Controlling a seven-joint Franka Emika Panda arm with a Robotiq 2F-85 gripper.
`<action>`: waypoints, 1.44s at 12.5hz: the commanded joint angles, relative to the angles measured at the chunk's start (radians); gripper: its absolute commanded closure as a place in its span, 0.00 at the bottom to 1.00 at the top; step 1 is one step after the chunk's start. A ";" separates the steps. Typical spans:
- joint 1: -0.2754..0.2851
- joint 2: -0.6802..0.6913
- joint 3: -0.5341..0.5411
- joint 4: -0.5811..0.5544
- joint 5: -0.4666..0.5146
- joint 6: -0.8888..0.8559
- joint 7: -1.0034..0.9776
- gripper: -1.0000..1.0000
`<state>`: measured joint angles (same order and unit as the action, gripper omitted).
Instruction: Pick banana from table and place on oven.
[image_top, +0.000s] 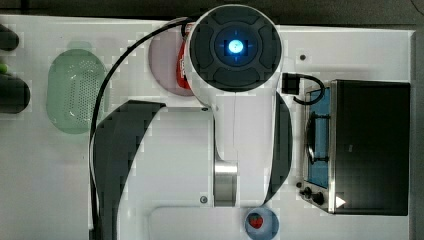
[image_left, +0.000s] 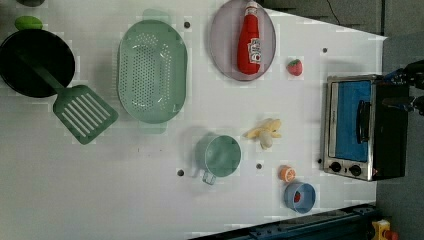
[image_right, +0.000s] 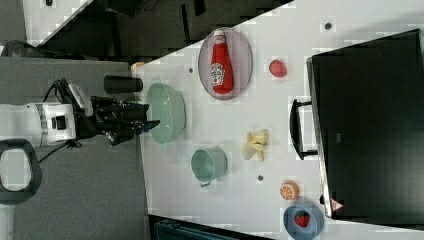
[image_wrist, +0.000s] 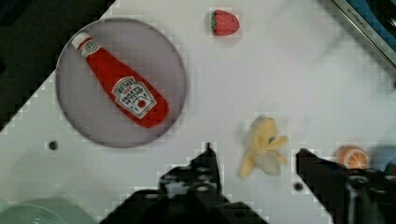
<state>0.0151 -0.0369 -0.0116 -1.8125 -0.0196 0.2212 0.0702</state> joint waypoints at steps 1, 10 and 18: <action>-0.027 -0.443 -0.028 -0.356 0.015 -0.104 0.091 0.21; -0.026 -0.340 -0.023 -0.475 0.015 0.098 0.091 0.00; -0.024 -0.038 -0.006 -0.702 0.015 0.622 0.091 0.00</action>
<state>-0.0085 -0.0478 -0.0531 -2.5098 0.0100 0.8120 0.1284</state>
